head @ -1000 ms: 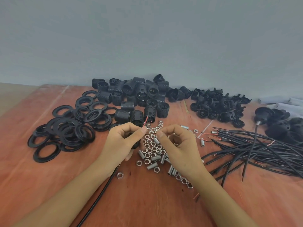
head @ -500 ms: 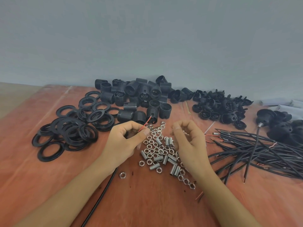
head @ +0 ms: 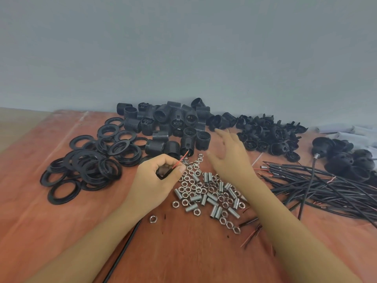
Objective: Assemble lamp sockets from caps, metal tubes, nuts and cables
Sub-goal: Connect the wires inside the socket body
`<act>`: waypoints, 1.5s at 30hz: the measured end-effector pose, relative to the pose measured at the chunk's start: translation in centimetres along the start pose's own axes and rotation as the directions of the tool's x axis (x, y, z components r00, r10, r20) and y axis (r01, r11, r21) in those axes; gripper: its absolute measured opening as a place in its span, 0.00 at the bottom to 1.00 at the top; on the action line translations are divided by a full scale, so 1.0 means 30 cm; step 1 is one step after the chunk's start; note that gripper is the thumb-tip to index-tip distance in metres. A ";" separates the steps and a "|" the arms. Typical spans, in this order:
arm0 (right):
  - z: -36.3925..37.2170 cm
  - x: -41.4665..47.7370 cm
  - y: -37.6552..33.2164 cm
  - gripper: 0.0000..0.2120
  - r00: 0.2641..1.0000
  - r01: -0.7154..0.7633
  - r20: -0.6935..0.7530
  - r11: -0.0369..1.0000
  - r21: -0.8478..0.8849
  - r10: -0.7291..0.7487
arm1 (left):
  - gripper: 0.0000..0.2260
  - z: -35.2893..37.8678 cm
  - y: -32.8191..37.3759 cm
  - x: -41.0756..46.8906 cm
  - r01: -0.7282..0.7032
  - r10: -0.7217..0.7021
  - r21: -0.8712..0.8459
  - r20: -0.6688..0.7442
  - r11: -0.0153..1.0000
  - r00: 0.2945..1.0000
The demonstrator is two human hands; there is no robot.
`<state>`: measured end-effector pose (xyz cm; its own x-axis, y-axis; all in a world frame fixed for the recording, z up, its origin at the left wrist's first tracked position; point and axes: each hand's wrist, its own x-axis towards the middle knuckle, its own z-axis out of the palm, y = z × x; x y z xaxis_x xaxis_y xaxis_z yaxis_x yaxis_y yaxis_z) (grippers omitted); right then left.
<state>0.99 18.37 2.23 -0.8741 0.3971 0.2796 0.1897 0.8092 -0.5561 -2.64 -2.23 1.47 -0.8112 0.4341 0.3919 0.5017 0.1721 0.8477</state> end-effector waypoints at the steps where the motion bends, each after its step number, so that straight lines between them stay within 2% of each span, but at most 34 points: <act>1: 0.007 0.028 -0.009 0.33 1.000 0.019 0.020 1.000 -0.012 -0.019 | 0.05 0.000 0.000 0.000 -0.004 0.004 0.008 -0.004 1.000 1.000; 4: 0.050 0.091 -0.025 0.31 0.996 0.070 0.064 0.997 -0.039 -0.067 | 0.05 -0.004 0.001 0.000 -0.020 0.020 0.017 -0.014 1.000 1.000; 7: 0.071 0.110 -0.022 0.25 0.997 0.072 0.011 0.995 -0.067 -0.071 | 0.05 -0.007 0.006 -0.002 -0.033 0.033 -0.004 -0.016 0.999 0.999; 10: 0.052 0.108 -0.015 0.21 0.999 0.031 -0.009 0.999 -0.020 -0.031 | 0.06 -0.005 0.008 -0.004 -0.030 0.030 0.002 -0.011 1.000 0.999; 12: 0.009 0.097 -0.015 0.20 0.996 -0.040 -0.075 0.993 0.108 0.049 | 0.05 -0.005 0.008 -0.003 -0.027 0.027 0.004 -0.008 1.000 1.000; 13: -0.018 0.086 -0.017 0.18 0.986 -0.074 -0.128 0.967 0.242 0.107 | 0.05 -0.005 0.008 -0.003 -0.027 0.027 0.004 -0.011 1.000 1.000; 14: -0.049 0.064 -0.025 0.14 0.971 -0.104 -0.151 0.893 0.439 0.187 | 0.05 -0.006 0.008 -0.002 -0.027 0.027 0.003 -0.019 1.000 0.999; 15: -0.078 0.037 -0.037 0.10 0.957 -0.140 -0.099 0.734 0.664 0.272 | 0.05 -0.007 0.008 -0.002 -0.026 0.026 -0.002 -0.029 1.000 0.999; 16: -0.100 0.005 -0.047 0.10 0.948 -0.181 0.007 0.523 0.833 0.318 | 0.05 -0.007 0.008 -0.001 -0.024 0.024 -0.011 -0.036 1.000 0.999; 17: -0.113 -0.030 -0.057 0.12 0.943 -0.224 0.118 0.330 0.917 0.310 | 0.05 -0.007 0.008 -0.001 -0.024 0.023 -0.019 -0.039 1.000 0.999; 18: -0.116 -0.065 -0.067 0.13 0.937 -0.273 0.210 0.212 0.938 0.278 | 0.05 -0.007 0.008 -0.001 -0.027 0.026 -0.020 -0.039 0.999 0.999; 21: -0.087 -0.136 -0.106 0.16 0.898 -0.415 0.399 0.053 0.908 0.185 | 0.05 -0.007 0.016 -0.006 -0.049 0.048 -0.018 -0.029 0.999 0.998; 23: -0.054 -0.150 -0.123 0.18 0.885 -0.447 0.445 -0.016 0.894 0.138 | 0.06 -0.007 0.025 -0.010 -0.078 0.077 -0.026 -0.024 0.997 0.997; 27: -0.005 -0.166 -0.121 0.17 0.889 -0.447 0.448 -0.035 0.894 0.092 | 0.04 -0.006 0.040 -0.012 -0.135 0.133 -0.056 -0.037 0.989 0.990; 30: 0.006 -0.177 -0.105 0.18 0.899 -0.432 0.431 -0.001 0.902 0.077 | 0.04 -0.006 0.041 -0.014 -0.148 0.146 -0.076 -0.030 0.986 0.989; 40: 0.010 -0.183 -0.125 0.18 0.907 -0.409 0.397 0.073 0.909 0.141 | 0.04 -0.003 0.056 -0.022 -0.152 0.152 -0.100 -0.003 0.983 0.988; 45: 0.008 -0.191 -0.135 0.19 0.901 -0.418 0.406 0.049 0.907 0.152 | 0.06 0.000 0.065 -0.023 -0.174 0.173 -0.091 -0.024 0.980 0.985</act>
<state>5.13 12.71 2.70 -0.9406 0.3044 -0.1505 -0.0314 -0.5192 -0.8541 -1.10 -2.21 2.87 -0.7191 0.4364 0.5408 0.6058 0.0123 0.7955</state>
